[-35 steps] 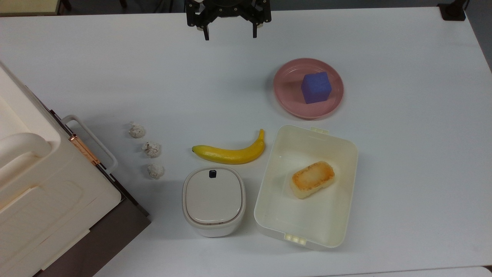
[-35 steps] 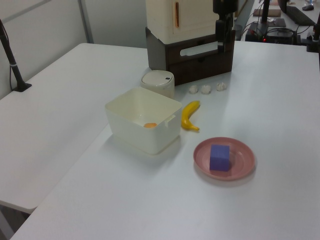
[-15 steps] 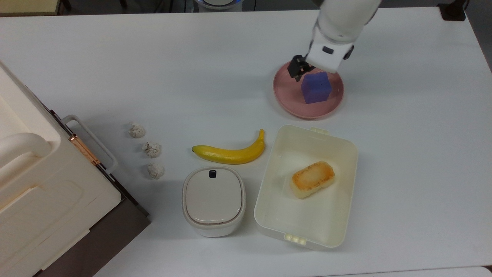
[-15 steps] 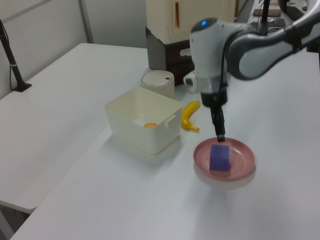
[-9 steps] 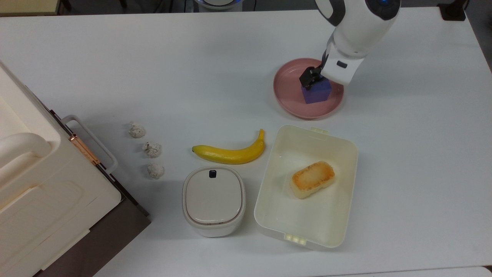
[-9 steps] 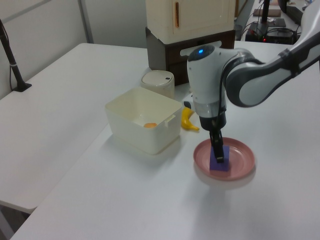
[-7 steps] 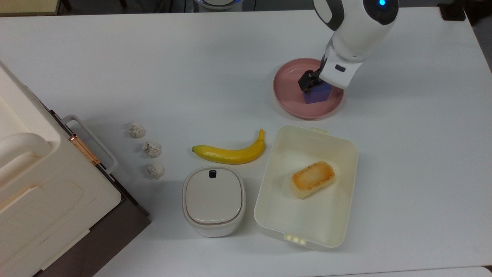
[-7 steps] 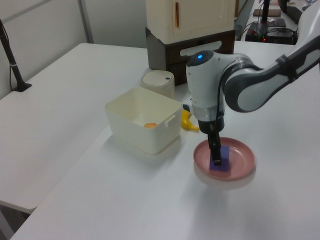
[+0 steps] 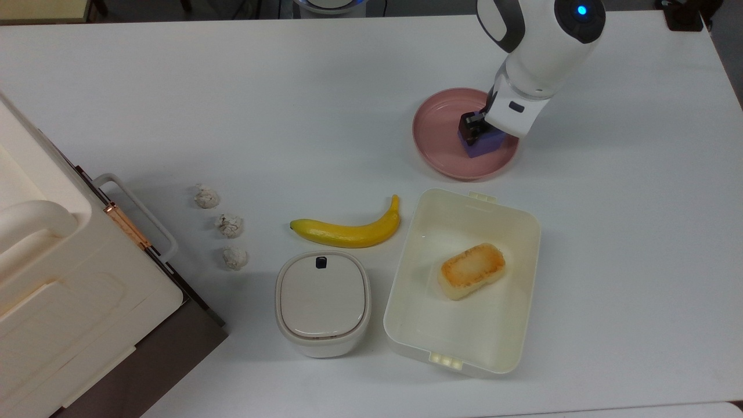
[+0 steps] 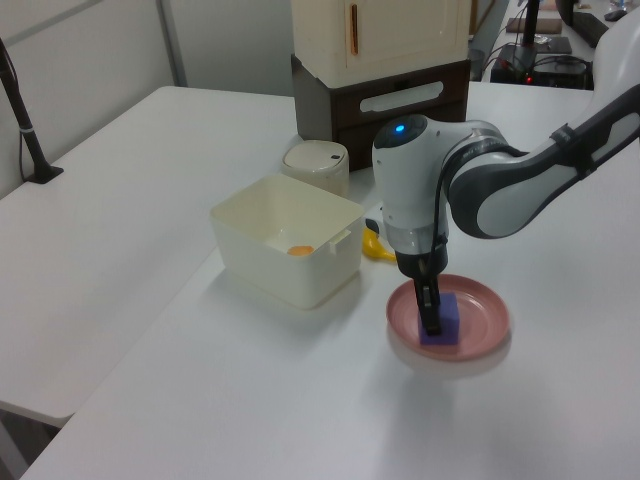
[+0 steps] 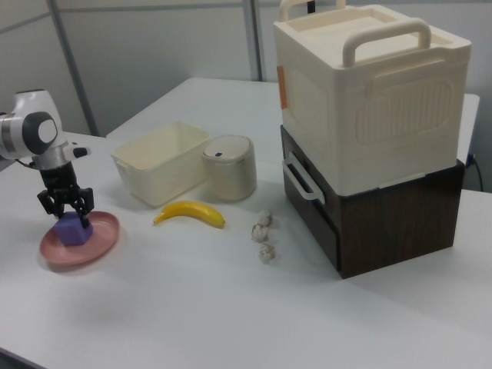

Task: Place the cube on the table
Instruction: 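Lift the cube off the plate and carry it toward the banana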

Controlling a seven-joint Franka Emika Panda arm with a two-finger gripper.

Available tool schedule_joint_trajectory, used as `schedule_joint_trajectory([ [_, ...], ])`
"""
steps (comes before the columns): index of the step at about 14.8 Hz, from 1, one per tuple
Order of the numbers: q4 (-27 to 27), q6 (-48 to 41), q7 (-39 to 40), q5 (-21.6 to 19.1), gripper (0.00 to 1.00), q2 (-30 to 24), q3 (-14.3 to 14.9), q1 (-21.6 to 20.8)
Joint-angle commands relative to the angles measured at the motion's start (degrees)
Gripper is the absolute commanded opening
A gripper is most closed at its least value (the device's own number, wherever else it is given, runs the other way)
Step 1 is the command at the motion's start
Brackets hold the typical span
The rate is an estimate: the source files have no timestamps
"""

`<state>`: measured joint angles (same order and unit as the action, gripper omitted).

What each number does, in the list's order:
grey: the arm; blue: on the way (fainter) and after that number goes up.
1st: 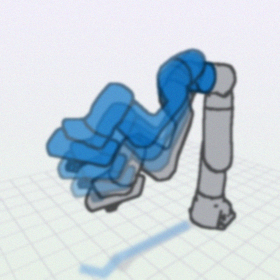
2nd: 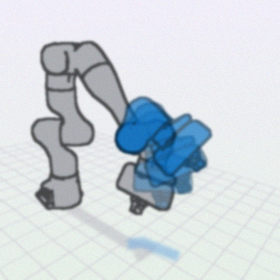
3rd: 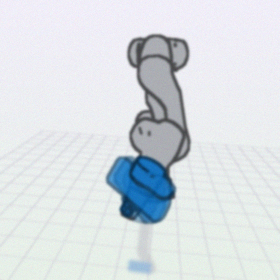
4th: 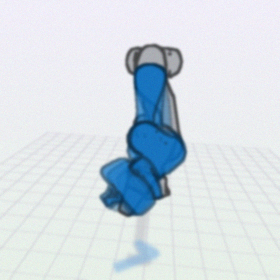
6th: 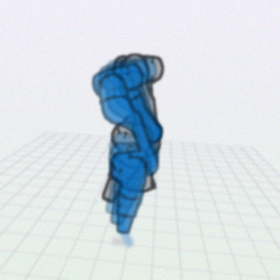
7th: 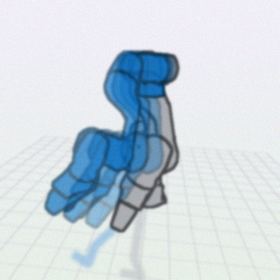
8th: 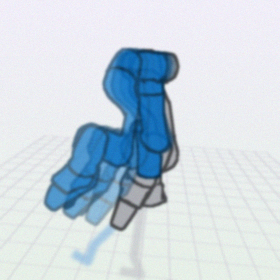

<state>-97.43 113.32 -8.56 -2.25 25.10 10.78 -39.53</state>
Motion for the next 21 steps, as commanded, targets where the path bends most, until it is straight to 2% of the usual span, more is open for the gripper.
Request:
schedule_joint_trajectory([
  [1,-0.9,-3.0,-0.8,0.8,0.00,-4.7,0.7,2.6],
  [5,-0.8,-5.0,0.6,0.6,0.00,-8.0,0.7,7.6],
  [7,-1.0,-5.5,1.8,0.6,0.00,-8.9,0.8,11.7],
  [11,-1.3,-5.4,4.4,0.6,0.00,-8.2,0.8,17.3],
  [17,-3.8,-1.7,9.9,1.1,0.00,-4.0,0.8,22.8],
  [18,-4.5,-0.7,12.0,1.4,0.04,-3.8,0.8,25.0],
  [19,-4.6,-0.3,13.5,1.8,0.25,-3.7,0.8,26.4],
  [20,-4.6,-0.2,14.6,1.9,0.76,-3.7,0.8,27.4],
  [21,-4.4,-0.3,14.8,1.9,1.00,-3.8,0.8,28.0],
])
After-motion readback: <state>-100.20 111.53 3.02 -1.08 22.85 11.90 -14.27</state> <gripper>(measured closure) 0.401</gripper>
